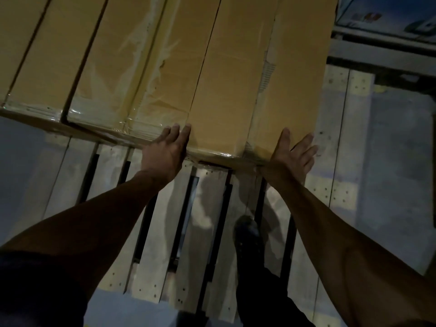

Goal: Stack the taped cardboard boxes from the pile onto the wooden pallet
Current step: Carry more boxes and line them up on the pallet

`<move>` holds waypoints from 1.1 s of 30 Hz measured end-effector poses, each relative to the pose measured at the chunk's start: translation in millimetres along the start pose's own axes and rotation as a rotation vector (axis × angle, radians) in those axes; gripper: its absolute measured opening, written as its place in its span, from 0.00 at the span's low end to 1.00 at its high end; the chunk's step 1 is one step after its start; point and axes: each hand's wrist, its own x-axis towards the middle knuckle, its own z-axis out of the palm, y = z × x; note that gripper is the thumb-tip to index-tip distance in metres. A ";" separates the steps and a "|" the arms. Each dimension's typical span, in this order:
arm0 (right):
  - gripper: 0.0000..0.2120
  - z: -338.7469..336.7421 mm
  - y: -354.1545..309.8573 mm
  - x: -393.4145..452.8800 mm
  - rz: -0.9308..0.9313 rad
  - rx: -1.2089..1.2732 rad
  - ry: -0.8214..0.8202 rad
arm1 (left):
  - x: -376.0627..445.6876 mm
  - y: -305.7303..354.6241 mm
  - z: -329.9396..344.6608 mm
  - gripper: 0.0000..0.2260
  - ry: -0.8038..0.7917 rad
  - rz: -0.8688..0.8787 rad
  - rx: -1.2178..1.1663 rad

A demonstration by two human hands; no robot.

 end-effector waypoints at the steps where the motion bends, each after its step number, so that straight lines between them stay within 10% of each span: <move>1: 0.58 0.4 0.0 0.5 0.001 -0.002 0.003 | -0.4 0.6 0.8 0.28 0.001 0.001 -0.010; 20: 0.47 13.0 16.7 -2.0 -0.154 -0.140 0.043 | -0.8 -3.6 6.7 0.27 0.082 0.082 0.067; 26: 0.49 -0.2 7.9 -6.2 -0.123 -0.186 -0.085 | -8.3 6.1 -0.7 0.36 -0.131 -0.008 0.019; 33: 0.21 -28.2 -16.3 -85.1 -0.238 -0.082 -0.196 | -69.4 25.6 -41.5 0.32 -0.266 -0.106 -0.107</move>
